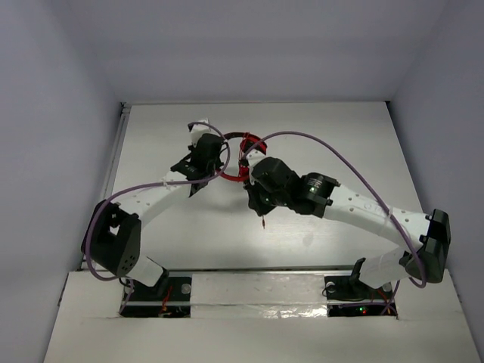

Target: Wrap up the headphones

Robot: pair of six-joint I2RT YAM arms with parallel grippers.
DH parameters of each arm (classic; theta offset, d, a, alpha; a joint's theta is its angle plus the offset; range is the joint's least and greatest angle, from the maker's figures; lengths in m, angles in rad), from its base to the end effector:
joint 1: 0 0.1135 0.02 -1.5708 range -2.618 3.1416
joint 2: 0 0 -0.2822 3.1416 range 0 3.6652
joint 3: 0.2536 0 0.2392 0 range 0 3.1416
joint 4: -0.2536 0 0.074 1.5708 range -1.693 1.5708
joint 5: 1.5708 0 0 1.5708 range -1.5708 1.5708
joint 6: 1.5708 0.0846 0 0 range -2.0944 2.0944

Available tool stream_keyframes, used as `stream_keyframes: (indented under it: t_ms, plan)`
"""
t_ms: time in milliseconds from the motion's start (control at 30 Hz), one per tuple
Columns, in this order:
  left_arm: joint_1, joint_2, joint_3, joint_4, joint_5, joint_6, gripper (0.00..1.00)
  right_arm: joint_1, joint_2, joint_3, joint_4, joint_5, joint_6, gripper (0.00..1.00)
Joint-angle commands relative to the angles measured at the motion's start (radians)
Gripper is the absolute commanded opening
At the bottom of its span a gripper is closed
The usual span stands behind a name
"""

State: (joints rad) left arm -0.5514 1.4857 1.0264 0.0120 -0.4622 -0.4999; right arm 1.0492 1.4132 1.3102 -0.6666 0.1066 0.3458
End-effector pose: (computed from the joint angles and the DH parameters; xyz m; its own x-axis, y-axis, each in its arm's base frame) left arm 0.3308 -0.1592 0.2811 -0.3840 -0.2675 -0.8837 -0.0656 0.9626 -0.2629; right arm 0.1701 0.2780 0.3181 -0.6055 -0.3772 -0.7008 -0.6577 0.7329 0.1738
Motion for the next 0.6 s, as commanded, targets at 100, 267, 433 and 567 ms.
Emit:
stream_keyframes:
  t_ms: [100,267,433,567]
  plan:
    - [-0.074,-0.120,-0.055,0.005,0.022,0.060,0.00,0.009,-0.011,0.070,-0.048,0.123,-0.091,0.00]
    - [-0.126,-0.146,-0.062,-0.091,0.062,0.113,0.00,0.009,0.021,0.103,-0.050,0.200,-0.137,0.00]
    - [-0.186,-0.157,-0.039,-0.190,0.106,0.173,0.00,0.009,0.050,0.132,-0.051,0.304,-0.194,0.00]
    - [-0.197,-0.166,-0.017,-0.280,0.131,0.208,0.00,0.009,0.055,0.139,-0.061,0.379,-0.209,0.00]
